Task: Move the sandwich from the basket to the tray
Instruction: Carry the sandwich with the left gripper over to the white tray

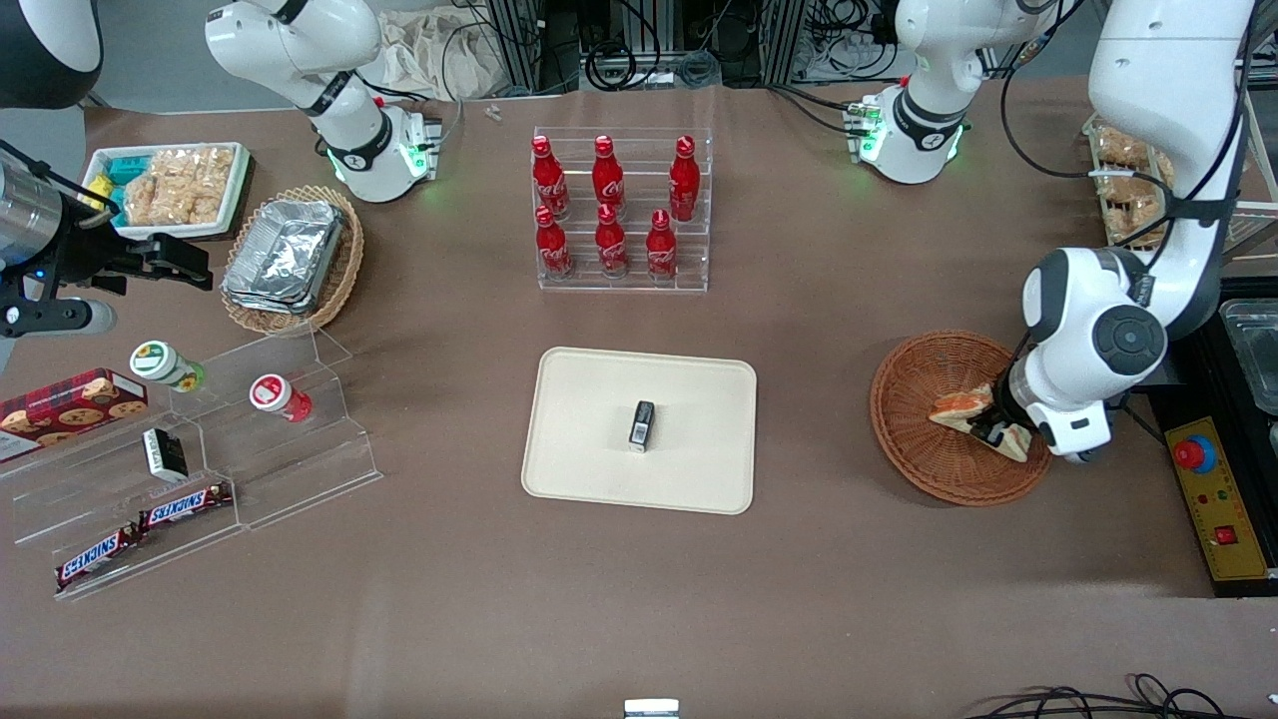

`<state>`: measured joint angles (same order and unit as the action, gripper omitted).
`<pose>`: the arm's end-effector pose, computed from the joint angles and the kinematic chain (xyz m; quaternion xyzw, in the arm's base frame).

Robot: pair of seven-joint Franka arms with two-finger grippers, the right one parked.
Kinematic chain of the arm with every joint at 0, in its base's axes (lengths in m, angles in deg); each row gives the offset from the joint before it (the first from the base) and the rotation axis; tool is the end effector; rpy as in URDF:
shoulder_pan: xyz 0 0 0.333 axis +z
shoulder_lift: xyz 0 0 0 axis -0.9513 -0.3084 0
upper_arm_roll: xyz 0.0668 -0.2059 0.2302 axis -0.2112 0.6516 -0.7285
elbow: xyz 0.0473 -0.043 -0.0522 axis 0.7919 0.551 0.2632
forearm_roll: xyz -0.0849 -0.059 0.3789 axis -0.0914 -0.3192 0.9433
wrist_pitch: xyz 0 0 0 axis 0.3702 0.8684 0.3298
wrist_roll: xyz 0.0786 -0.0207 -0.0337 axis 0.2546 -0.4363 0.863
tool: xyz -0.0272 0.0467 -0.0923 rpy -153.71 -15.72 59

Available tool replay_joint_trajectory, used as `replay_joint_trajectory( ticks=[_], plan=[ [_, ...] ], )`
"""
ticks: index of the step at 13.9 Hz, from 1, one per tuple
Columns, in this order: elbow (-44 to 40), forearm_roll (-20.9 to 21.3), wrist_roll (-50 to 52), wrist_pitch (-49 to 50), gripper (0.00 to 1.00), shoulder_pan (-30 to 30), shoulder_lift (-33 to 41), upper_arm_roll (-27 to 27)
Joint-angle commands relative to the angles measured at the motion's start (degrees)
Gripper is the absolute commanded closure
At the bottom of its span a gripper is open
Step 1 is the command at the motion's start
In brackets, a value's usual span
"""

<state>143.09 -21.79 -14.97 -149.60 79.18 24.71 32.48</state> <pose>0.5955 -0.0205 0.2950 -0.8715 -0.4878 0.0121 0.0484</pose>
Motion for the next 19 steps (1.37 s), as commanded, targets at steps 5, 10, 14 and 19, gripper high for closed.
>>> replay_joint_trajectory(
  ticks=[5,10,14,19],
  plan=[
    [-26.67,3.05,1.16,23.07,1.0,-0.55,-3.25,12.94],
    [-37.31,4.91,-12.19,24.25,1.0,-5.45,-11.5,20.61],
    [-39.81,9.74,-12.9,23.99,1.0,-12.85,-18.28,20.61],
    [-39.8,10.01,-21.08,15.39,1.0,-17.51,-27.94,20.53]
  ],
)
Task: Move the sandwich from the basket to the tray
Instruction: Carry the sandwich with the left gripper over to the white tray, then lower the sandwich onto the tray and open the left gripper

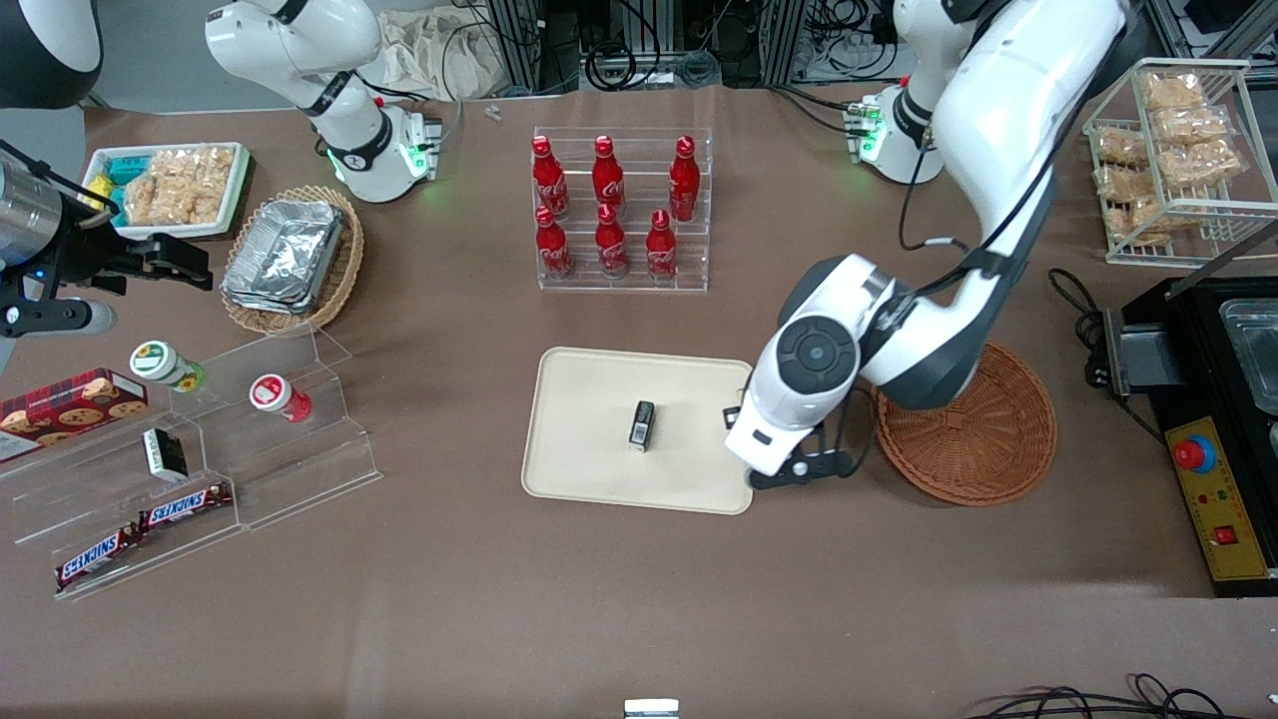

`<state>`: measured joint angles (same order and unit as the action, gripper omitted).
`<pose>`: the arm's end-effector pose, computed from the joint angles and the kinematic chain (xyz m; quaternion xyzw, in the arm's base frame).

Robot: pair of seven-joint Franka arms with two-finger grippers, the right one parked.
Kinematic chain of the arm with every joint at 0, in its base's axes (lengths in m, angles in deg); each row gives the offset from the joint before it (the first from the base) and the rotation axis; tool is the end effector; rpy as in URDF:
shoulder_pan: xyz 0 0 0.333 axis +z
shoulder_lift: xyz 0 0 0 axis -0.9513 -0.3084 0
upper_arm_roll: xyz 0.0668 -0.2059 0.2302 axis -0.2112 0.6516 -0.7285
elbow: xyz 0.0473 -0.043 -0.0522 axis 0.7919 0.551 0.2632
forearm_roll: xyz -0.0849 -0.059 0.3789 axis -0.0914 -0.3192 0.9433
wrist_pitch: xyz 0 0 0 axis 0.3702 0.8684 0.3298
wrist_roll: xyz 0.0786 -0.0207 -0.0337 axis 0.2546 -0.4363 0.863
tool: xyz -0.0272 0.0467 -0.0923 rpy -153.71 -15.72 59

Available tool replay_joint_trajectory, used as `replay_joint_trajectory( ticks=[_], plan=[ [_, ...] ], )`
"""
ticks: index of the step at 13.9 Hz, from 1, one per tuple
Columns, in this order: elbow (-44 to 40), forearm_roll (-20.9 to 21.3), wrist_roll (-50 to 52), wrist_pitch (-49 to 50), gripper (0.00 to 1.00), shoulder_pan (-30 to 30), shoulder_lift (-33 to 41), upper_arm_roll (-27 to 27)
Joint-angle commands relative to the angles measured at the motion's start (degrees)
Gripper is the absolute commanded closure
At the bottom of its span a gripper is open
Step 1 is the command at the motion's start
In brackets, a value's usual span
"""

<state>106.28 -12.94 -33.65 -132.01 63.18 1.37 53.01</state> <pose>0.6197 -0.3703 0.3261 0.9968 0.0691 -0.0404 0.0023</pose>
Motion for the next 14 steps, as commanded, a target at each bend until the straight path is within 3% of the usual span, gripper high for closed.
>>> replay_joint_trajectory(
  ticks=[1,9,10,12,13,14],
  plan=[
    [-3.17,1.16,-3.19,-3.01,1.0,-1.77,-6.46,-0.09],
    [-3.34,3.01,-5.66,-6.09,1.0,-3.27,-11.39,-0.18],
    [-3.34,3.01,-5.74,-6.26,0.96,-3.27,-11.57,-0.18],
    [-3.34,3.01,-5.92,-7.49,0.63,-3.18,-12.27,-0.18],
    [-3.61,2.92,-5.66,-8.28,0.18,-3.18,-12.71,-0.18],
    [-3.61,3.0,-5.57,-8.55,0.0,-3.1,-12.45,-0.18]
  ],
)
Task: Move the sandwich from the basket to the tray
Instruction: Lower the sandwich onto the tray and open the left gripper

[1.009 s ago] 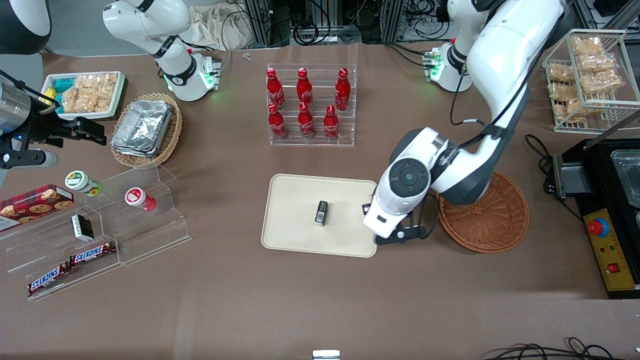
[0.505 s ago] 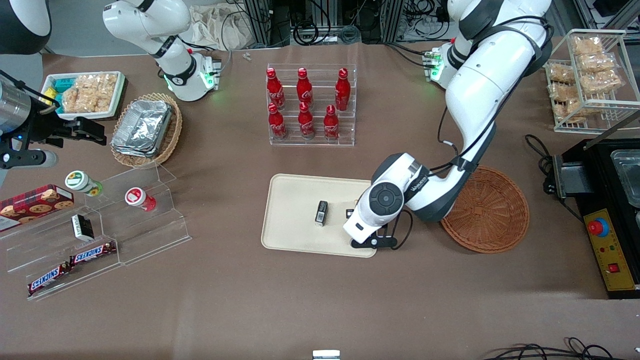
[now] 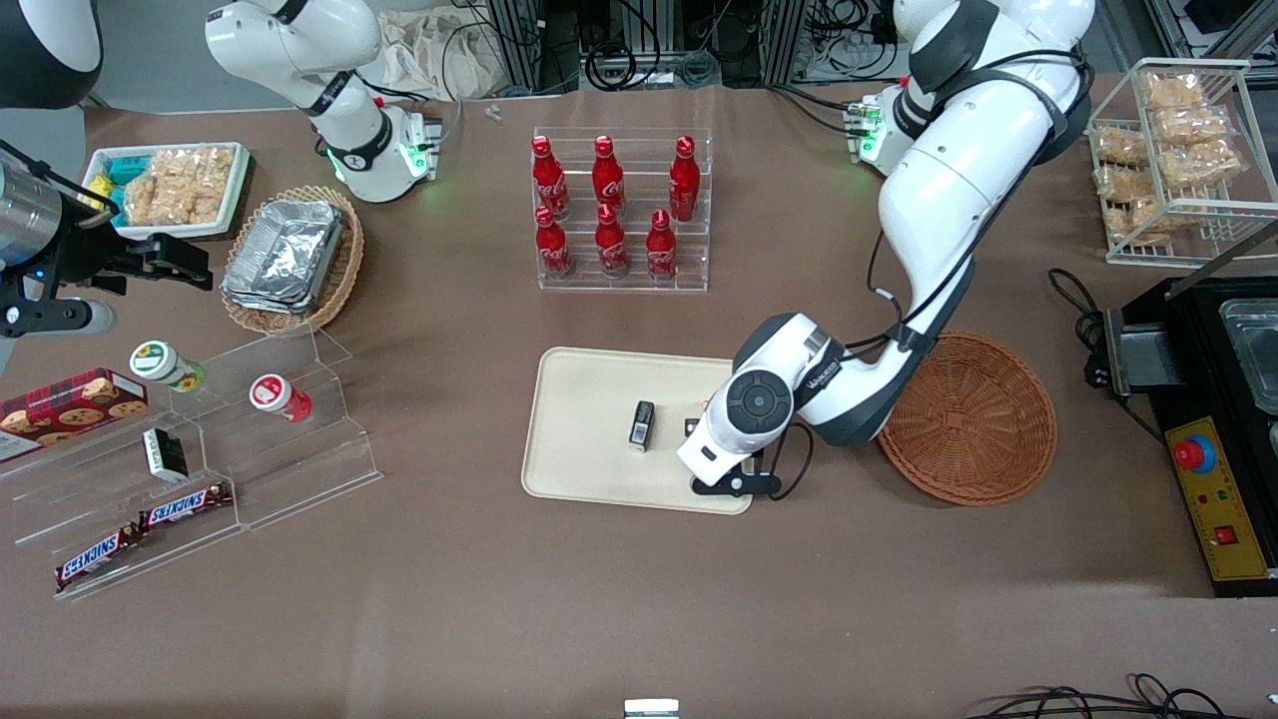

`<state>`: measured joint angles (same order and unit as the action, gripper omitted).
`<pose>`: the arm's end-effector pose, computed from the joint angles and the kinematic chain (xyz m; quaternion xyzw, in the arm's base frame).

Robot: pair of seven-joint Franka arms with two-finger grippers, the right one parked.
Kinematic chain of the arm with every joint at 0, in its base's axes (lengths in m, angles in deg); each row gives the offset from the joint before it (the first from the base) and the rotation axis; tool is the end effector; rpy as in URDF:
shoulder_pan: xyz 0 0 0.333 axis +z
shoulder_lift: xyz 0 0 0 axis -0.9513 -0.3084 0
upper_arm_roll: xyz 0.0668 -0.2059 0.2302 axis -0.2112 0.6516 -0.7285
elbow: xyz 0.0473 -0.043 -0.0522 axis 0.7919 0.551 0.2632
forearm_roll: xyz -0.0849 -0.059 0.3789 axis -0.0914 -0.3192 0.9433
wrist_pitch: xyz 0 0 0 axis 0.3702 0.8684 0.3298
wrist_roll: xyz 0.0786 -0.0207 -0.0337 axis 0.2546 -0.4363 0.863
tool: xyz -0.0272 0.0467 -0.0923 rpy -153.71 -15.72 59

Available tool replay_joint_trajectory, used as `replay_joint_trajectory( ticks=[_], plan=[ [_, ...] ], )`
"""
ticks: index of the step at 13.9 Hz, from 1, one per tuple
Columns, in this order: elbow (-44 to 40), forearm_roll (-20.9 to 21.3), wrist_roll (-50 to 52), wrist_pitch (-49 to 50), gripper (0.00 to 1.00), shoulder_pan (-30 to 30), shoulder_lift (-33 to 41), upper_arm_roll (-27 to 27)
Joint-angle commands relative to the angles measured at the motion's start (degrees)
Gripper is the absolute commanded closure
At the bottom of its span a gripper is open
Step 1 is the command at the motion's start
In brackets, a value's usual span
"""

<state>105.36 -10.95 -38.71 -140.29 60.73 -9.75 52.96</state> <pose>0.6103 -0.4019 0.2132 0.9975 0.0047 -0.0651 0.0255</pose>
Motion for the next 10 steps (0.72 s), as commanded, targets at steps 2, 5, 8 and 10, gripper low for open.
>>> replay_joint_trajectory(
  ticks=[2,5,8,10],
  plan=[
    [-2.77,0.92,-0.34,-0.01,0.0,-0.3,-0.2,-0.13],
    [-3.21,0.75,-0.07,1.56,0.0,1.02,5.06,-0.13],
    [-3.03,0.4,-1.03,14.44,0.0,5.58,13.32,-0.13],
    [-2.25,-3.36,-6.54,19.57,0.0,12.59,18.07,2.58]
  ],
)
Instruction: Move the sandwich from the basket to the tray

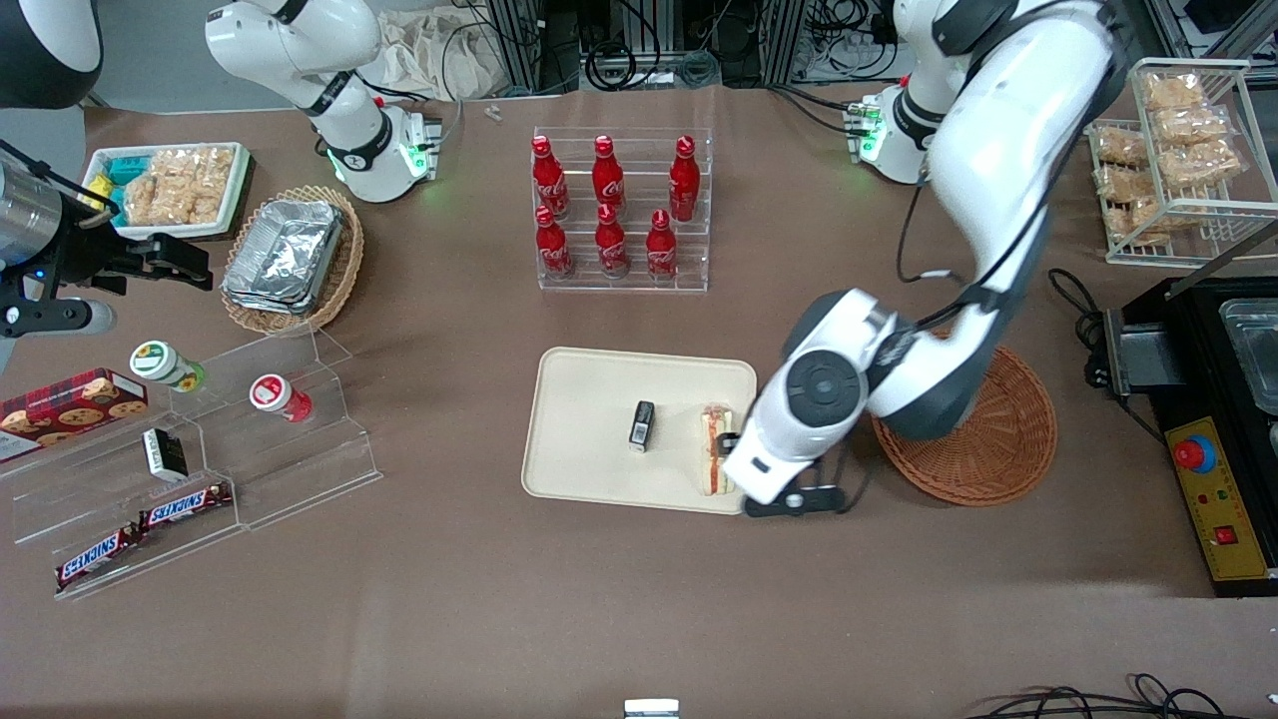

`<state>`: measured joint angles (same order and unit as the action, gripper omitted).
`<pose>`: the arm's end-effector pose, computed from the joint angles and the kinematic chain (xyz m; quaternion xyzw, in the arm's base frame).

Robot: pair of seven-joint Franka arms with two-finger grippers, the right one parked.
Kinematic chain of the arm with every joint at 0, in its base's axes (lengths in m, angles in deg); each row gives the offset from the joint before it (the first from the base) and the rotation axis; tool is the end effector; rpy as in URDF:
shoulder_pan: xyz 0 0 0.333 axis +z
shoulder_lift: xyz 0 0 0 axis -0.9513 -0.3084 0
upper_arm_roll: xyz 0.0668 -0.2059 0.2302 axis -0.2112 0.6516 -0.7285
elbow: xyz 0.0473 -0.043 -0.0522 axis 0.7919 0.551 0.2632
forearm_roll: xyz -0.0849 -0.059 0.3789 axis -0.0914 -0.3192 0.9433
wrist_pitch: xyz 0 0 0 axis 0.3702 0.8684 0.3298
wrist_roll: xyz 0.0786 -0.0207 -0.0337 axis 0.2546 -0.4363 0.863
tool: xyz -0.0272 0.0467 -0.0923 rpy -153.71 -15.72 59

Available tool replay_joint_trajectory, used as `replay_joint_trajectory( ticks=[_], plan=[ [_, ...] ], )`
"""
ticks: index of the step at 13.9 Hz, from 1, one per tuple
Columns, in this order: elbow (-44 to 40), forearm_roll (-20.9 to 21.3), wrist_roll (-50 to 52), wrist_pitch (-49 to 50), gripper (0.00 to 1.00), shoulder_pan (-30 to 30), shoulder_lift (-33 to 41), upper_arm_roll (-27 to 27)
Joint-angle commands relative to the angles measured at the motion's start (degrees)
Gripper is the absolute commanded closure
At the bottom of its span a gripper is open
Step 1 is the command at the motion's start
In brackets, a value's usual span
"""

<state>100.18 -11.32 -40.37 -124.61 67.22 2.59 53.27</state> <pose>0.6563 -0.3122 0.3776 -0.9979 -0.0555 0.0292 0.0147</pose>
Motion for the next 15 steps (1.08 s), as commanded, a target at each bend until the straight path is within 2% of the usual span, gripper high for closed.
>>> replay_joint_trajectory(
  ticks=[1,4,5,7,9,11,13,15],
  plan=[
    [3.9,-5.97,-8.57,6.01,0.0,9.36,8.37,2.71],
    [7.84,-12.66,-17.8,7.0,0.0,18.68,16.19,2.98],
    [11.25,-13.46,-20.53,6.91,0.0,22.19,18.83,2.98],
    [18.28,-13.3,-23.79,4.12,0.0,23.71,24.8,1.94],
    [26.1,-14.25,-26.26,-2.38,0.0,20.92,30.6,-3.76],
    [32.26,-16.89,-29.68,-5.73,0.0,15.05,34.92,-11.39],
    [36.58,-16.9,-31.89,-6.89,0.0,9.15,38.09,-17.73],
    [36.17,-16.98,-35.3,-5.67,0.0,7.9,38.28,-18.99]
  ],
)
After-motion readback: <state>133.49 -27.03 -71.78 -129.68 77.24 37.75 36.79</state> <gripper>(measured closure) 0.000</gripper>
